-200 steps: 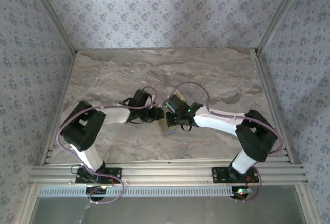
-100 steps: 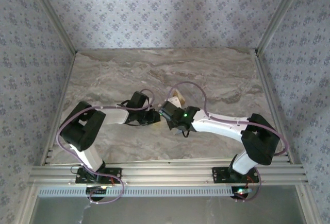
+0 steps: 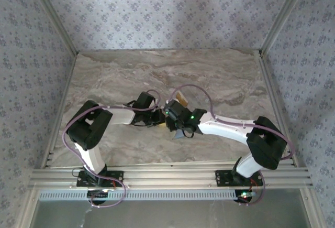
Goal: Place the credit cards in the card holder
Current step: Open the card holder at the center of the table.
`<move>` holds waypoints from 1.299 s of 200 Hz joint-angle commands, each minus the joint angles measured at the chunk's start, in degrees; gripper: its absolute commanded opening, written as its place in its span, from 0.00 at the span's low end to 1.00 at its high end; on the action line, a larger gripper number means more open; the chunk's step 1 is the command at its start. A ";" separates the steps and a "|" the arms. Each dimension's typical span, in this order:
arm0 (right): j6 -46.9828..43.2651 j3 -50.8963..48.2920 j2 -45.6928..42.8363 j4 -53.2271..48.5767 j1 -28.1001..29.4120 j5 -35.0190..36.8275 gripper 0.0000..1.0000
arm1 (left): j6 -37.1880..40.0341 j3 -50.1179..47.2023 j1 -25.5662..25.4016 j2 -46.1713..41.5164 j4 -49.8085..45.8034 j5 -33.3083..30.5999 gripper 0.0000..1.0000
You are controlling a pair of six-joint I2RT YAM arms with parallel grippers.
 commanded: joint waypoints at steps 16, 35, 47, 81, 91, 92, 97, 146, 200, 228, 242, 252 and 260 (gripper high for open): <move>-0.23 -3.18 0.62 8.12 -1.62 -10.03 0.30 | -3.40 -2.40 -2.06 4.74 5.33 1.02 0.09; 0.54 -4.05 1.05 10.87 -2.03 -12.29 0.32 | -4.97 -4.53 -0.05 3.28 6.48 1.22 0.11; 0.82 -4.13 1.15 11.93 -2.03 -12.99 0.32 | -5.50 -5.43 1.22 2.29 5.97 1.21 0.12; 0.59 -2.49 3.42 12.28 -1.27 -12.80 0.33 | -5.86 -7.74 3.93 -1.38 4.53 1.56 0.21; 0.73 -1.95 4.54 12.47 -0.99 -13.04 0.36 | -5.78 -8.51 4.89 -2.80 3.67 1.57 0.27; 0.69 -1.93 4.65 12.54 -0.94 -13.07 0.36 | -5.78 -8.55 4.99 -2.93 3.58 1.57 0.27; 0.73 -1.80 5.11 12.78 -0.86 -13.24 0.38 | -5.65 -8.84 5.53 -3.60 3.10 1.58 0.30; 0.85 -1.17 8.09 14.36 -0.10 -14.20 0.48 | -4.85 -12.38 11.06 -8.43 -0.20 3.02 0.44; 0.65 -2.00 10.99 17.35 -0.27 -17.28 0.73 | -3.99 -14.48 16.17 -16.11 -6.66 0.03 0.51; 0.51 -3.15 11.36 19.27 -0.61 -20.22 0.82 | -2.69 -12.77 16.88 -19.57 -10.87 -1.48 0.53; 0.91 -4.37 11.17 21.24 -1.21 -22.00 0.86 | -2.14 -11.67 16.95 -20.49 -12.54 -1.84 0.54; 1.24 -5.09 11.01 22.36 -1.70 -23.14 0.87 | -1.89 -11.05 16.79 -21.21 -13.26 -2.10 0.54; 1.48 -5.65 10.93 23.11 -1.98 -23.84 0.88 | -1.52 -10.44 16.33 -21.73 -13.78 -2.34 0.54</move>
